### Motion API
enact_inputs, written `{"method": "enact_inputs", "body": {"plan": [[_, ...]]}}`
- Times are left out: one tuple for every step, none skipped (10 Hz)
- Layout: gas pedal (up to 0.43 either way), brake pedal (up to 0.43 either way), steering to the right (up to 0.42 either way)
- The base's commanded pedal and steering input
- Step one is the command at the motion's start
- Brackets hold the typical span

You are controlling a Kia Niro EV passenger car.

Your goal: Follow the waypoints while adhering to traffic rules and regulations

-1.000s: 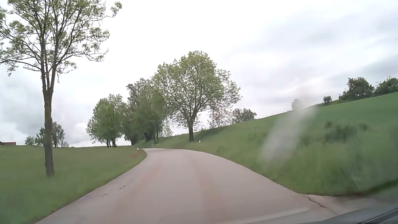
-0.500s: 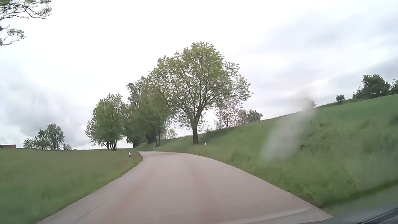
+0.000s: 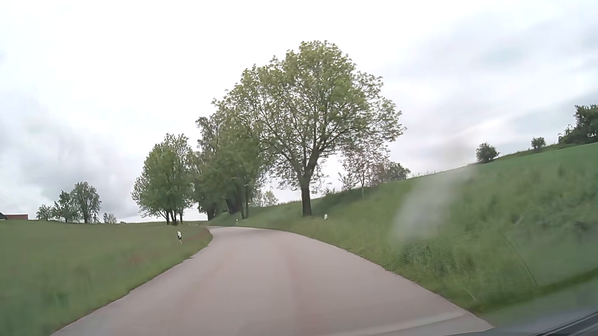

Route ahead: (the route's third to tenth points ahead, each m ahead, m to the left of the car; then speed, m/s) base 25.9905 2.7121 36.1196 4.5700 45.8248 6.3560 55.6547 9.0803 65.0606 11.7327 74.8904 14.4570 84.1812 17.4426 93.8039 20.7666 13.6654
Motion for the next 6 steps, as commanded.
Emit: {"method": "enact_inputs", "body": {"plan": [[0.0,0.0,-0.028],[0.0,0.0,-0.029],[0.0,0.0,-0.029],[0.0,0.0,-0.029],[0.0,0.0,-0.029],[0.0,0.0,-0.029]]}}
